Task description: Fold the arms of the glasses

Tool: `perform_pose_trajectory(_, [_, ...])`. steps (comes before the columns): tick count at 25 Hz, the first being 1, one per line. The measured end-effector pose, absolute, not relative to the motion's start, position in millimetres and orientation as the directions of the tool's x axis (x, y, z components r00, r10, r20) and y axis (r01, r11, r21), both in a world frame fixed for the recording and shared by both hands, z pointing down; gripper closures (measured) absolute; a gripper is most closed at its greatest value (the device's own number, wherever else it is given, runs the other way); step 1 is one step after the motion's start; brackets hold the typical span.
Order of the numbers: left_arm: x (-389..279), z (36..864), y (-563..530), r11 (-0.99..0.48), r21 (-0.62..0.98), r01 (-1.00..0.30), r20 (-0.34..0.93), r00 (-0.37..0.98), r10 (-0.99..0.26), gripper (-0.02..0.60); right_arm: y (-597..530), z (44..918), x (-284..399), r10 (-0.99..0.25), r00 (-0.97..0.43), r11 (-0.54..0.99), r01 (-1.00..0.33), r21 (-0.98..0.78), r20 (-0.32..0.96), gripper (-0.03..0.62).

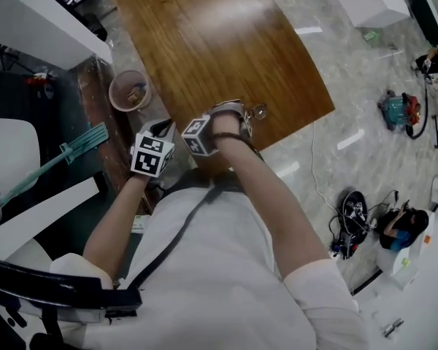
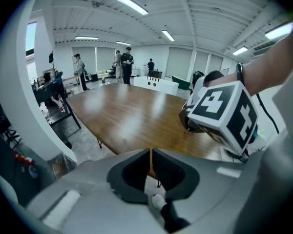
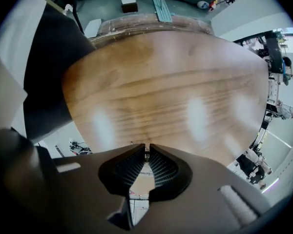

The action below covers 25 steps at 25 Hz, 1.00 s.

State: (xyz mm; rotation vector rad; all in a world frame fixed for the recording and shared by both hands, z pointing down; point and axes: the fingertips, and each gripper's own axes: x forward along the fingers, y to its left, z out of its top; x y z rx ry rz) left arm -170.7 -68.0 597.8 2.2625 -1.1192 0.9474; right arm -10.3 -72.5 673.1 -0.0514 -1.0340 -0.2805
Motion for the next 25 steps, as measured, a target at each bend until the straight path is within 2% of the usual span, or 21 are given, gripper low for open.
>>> perform_pose_trajectory(4, [-188, 608, -60, -0.540, 0.093, -0.836, 0.757, 0.412, -0.507, 0.568, -76, 681, -13, -0.234, 0.467, 0.956, 0.271, 0.114, 0.853, 0.553])
perform_pose_trajectory(6, [-190, 609, -58, -0.543, 0.093, -0.834, 0.760, 0.412, -0.503, 0.568, -75, 686, -11, -0.238, 0.461, 0.956, 0.268, 0.121, 0.855, 0.481])
perform_pose_trajectory(10, [-191, 609, -57, -0.550, 0.092, -0.830, 0.758, 0.417, -0.502, 0.568, -78, 683, -22, -0.250, 0.400, 0.958, 0.236, 0.164, 0.882, 0.450])
perform_pose_trajectory(12, [-186, 608, -58, -0.554, 0.093, -0.827, 0.752, 0.423, -0.505, 0.568, -80, 676, -32, -0.255, 0.312, 0.960, 0.193, 0.202, 0.915, 0.425])
perform_pose_trajectory(15, [-170, 606, -62, -0.562, 0.100, -0.821, 0.734, 0.442, -0.515, 0.568, -81, 655, -40, -0.277, 0.100, 0.961, 0.047, 0.273, 0.956, 0.424])
perform_pose_trajectory(17, [-157, 603, -64, -0.578, 0.107, -0.809, 0.719, 0.464, -0.517, 0.564, -83, 638, -36, -0.321, -0.059, 0.947, -0.047, 0.319, 0.945, 0.427])
perform_pose_trajectory(20, [-126, 603, -64, -0.623, 0.119, -0.773, 0.703, 0.508, -0.497, 0.515, -82, 620, -9, -0.372, -0.279, 0.922, -0.219, 0.318, 0.885, 0.458])
perform_pose_trajectory(22, [-103, 605, -63, -0.659, 0.115, -0.743, 0.701, 0.531, -0.476, 0.498, -79, 613, 20, -0.395, -0.360, 0.907, -0.300, 0.295, 0.845, 0.461])
perform_pose_trajectory(25, [-70, 606, -59, -0.705, 0.108, -0.701, 0.703, 0.555, -0.445, 0.482, -75, 607, 63, -0.416, -0.410, 0.892, -0.357, 0.278, 0.812, 0.440])
